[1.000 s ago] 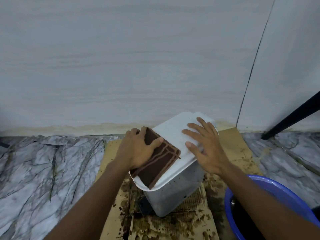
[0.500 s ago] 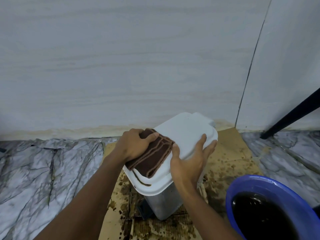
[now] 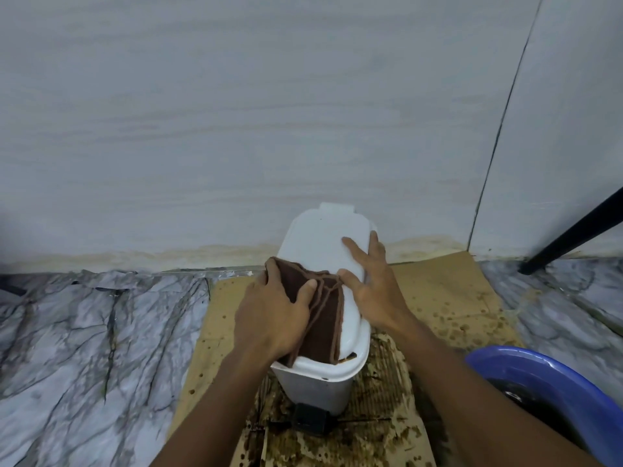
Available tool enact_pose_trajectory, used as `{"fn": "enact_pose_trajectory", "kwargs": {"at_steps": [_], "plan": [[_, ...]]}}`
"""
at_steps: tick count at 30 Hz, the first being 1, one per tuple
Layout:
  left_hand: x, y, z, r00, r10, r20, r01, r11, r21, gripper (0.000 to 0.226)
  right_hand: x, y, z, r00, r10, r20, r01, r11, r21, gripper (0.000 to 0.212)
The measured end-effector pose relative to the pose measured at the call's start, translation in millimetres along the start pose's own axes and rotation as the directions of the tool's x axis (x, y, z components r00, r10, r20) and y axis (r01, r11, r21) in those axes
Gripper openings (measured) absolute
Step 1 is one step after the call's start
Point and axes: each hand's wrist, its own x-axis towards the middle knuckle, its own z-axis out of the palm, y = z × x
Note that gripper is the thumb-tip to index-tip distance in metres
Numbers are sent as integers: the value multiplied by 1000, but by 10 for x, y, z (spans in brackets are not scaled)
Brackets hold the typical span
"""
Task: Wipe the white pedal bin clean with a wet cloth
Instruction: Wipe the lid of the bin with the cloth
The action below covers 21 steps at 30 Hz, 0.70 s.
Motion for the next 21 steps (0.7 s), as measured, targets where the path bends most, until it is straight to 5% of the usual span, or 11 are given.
{"fn": "enact_pose_trajectory", "kwargs": {"at_steps": [4,9,13,21], "plan": [[23,-196,-93,986,139,94,-134,989,-54,94,-154,-41,101,997,66,-36,-63,994,85,63],[65,-288,-135,996,32,82,-10,965,-262,99,-419,-126,333,981,176,-85,-143,942,303,68],[93,-106,-109,999,5,53,8,969,-246,106,-294,-206,239,964,232,-132,-172,919,354,64],[-169,129,182,999,-28,30,28,999,-23,107,-167,19,-190,993,110,38,-116,962,249,62]]}}
